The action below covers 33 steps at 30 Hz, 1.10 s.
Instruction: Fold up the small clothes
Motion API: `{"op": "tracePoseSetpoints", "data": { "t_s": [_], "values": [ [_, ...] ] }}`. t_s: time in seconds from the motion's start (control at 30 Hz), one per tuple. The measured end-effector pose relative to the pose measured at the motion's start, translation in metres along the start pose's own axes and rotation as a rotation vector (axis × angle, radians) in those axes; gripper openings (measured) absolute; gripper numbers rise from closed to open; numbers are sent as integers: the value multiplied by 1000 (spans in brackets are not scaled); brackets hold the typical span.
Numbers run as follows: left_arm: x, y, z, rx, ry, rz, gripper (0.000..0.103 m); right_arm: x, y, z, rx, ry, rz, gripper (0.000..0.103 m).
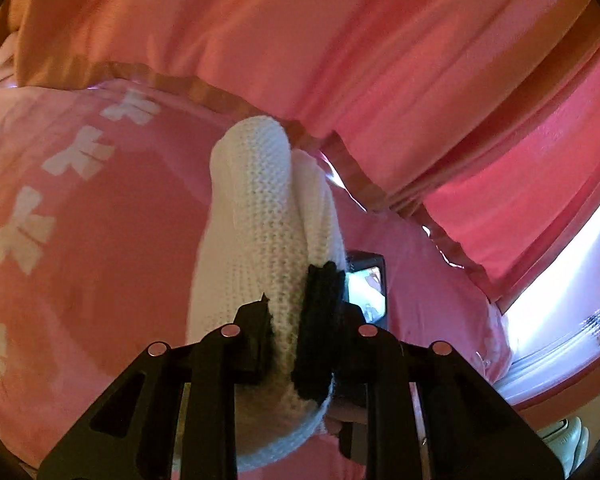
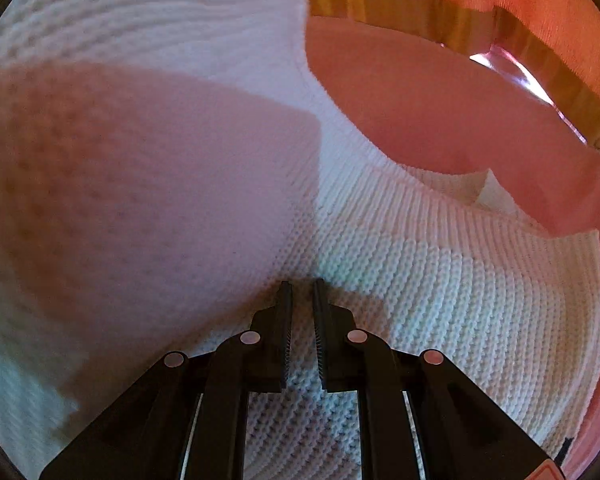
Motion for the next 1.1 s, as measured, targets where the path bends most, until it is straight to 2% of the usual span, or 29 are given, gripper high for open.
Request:
{"op": "tracePoseSetpoints", "data": {
  "t_s": [0.1,0.13,0.2,0.27,0.37,0.47,0.57,0.63,0.67,0.7,0.73,0.8,0.87,0.93,1.1],
  "values": [
    [-10,-18,-1,30,8,11,21,-15,14,-4,33,-74,106,10],
    [-12,-23,-4,43,9,24,21,-30,26,-5,14,-111,102,11],
    [-18,-32,-6,50,-11,49,21,-64,52,-10,-49,-160,39,16],
    [-29,-47,-13,66,-35,76,21,-96,67,-20,-83,-228,29,19],
    [-43,-75,-25,118,-55,98,22,-135,79,-40,-97,-324,37,21],
    [-50,-113,-44,195,-77,139,25,-153,85,-53,-95,-338,38,21],
    [-53,-139,-67,249,-122,198,34,-155,89,-58,-96,-328,57,22],
    [-58,-136,-82,242,-170,208,51,-154,93,-61,-99,-317,92,27],
    [-61,-130,-86,230,-199,200,59,-155,95,-65,-102,-313,109,32],
    [-63,-120,-92,213,-228,201,71,-149,97,-66,-103,-306,132,36],
    [-62,-106,-98,184,-263,214,75,-141,100,-66,-106,-294,158,41],
    [-54,-81,-107,145,-313,234,80,-131,101,-63,-107,-274,188,47],
    [-42,-64,-116,130,-320,258,83,-113,97,-60,-89,-231,213,59],
    [-26,-51,-127,127,-312,261,84,-98,86,-57,-59,-208,202,62],
    [0,-49,-153,160,-281,288,84,-74,55,-54,30,-201,212,63]
  ]
}}
Point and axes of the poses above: each gripper's, at about its wrist camera, not at the fingertips, and y roughly against the way its jaws point, x to its left, z to its top, the point moved 9 cm from there along -y, roughly the way its jaws point, and after that the axes turned 11 degrees about x, right-handed, at the moved point
